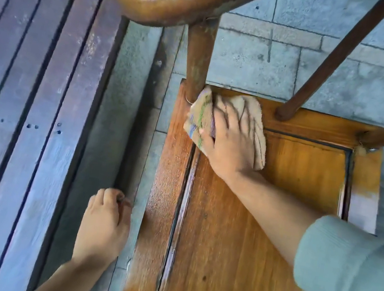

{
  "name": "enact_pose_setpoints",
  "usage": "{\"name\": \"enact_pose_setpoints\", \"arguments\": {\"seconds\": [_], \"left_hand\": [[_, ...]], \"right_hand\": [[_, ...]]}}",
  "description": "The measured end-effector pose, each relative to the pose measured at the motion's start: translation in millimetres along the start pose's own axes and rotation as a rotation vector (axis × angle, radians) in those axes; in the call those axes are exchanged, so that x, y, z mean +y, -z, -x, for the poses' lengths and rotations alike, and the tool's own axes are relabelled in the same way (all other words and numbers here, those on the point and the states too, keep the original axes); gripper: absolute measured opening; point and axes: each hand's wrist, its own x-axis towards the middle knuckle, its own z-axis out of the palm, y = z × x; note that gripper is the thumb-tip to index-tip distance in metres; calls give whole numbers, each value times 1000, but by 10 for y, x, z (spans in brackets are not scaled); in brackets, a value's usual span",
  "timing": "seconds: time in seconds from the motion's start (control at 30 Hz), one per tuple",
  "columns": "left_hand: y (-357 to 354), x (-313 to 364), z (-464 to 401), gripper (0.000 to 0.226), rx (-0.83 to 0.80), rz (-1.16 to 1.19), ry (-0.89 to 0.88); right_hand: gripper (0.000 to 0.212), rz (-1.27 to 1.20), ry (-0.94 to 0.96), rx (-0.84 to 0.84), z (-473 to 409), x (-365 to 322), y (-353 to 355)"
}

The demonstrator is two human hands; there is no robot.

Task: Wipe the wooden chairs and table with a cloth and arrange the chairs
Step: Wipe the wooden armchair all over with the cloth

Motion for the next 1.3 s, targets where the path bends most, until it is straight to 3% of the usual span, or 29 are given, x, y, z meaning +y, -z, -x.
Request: {"name": "enact_pose_setpoints", "arguments": {"seconds": [0.13,0.2,0.37,0.47,0.53,0.63,0.73,0.8,0.87,1.0,1.1,1.17,1.3], "left_hand": [[134,-135,41,20,10,0,125],[164,-120,58,26,-3,-36,163],[170,79,-28,36,11,-101,61],[196,33,-86,33,33,-29,41],[177,29,-84,25,5,72,9],[164,80,-19,17,-4,130,-66],[171,65,107,18,82,197,-11],[164,45,172,18,74,229,35],[146,58,205,18,25,208,15],[106,113,229,19,-63,128,-35],[93,100,249,21,2,180,50],[85,126,251,24,61,257,129],[165,67,260,33,167,283,242]], "right_hand": [[48,-8,526,-281,595,-244,-74],[54,82,651,-397,593,-187,-26],[53,41,171,-187,-269,-212,124],[54,76,41,-99,-250,-591,-63],[49,53,81,-63,39,-733,-182],[48,51,358,-129,571,-660,-256],[53,130,622,-255,1100,-284,-255],[58,180,677,-276,1161,72,-156],[52,171,510,-175,999,423,-35],[53,83,-70,-8,824,614,69],[55,60,-176,25,946,164,-103],[55,51,-44,-47,1142,-135,-169],[52,68,514,-232,1826,-544,-426]]}}
